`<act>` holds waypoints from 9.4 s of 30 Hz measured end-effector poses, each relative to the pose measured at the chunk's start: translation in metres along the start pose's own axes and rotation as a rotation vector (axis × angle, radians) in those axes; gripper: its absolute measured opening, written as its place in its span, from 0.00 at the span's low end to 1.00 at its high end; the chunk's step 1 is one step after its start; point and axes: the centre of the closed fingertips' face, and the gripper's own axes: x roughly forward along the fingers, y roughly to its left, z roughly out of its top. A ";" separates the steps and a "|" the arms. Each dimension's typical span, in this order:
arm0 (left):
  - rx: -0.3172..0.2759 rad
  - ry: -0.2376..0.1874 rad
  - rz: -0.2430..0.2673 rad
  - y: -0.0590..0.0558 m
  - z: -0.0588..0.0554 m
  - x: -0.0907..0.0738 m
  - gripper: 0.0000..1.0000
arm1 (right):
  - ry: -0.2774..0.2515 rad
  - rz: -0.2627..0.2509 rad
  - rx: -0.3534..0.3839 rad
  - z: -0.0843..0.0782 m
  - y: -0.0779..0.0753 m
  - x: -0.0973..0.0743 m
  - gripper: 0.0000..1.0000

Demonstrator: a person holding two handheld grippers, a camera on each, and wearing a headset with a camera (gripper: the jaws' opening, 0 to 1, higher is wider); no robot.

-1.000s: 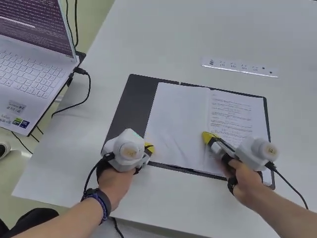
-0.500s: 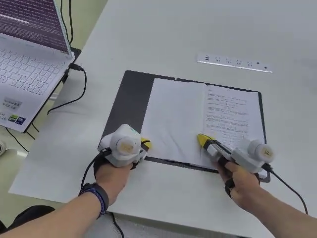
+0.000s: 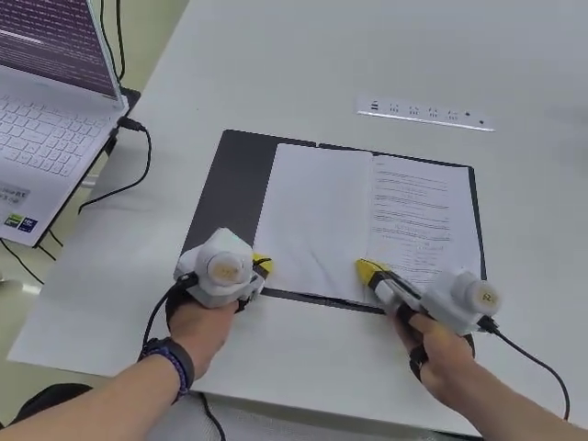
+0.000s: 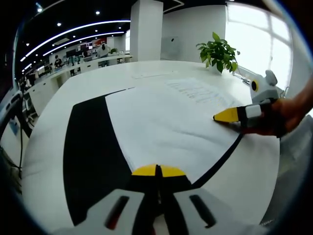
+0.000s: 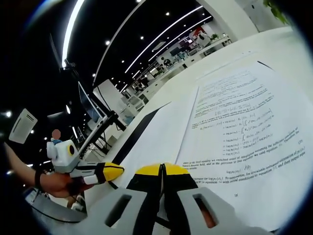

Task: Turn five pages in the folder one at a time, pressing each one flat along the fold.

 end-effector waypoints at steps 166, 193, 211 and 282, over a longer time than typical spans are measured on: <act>0.062 -0.037 -0.336 -0.167 0.124 -0.017 0.72 | 0.023 -0.144 -0.222 0.051 -0.018 -0.225 0.70; 0.146 0.024 -0.446 -0.235 0.123 0.068 0.68 | 0.061 -0.142 -0.178 0.044 -0.034 -0.228 0.70; 0.171 0.101 -0.397 -0.253 0.097 0.115 0.66 | 0.080 -0.154 -0.146 0.045 -0.047 -0.226 0.69; 0.106 0.095 -0.370 -0.222 0.073 0.099 0.36 | 0.065 0.007 -0.029 0.090 -0.075 -0.105 0.43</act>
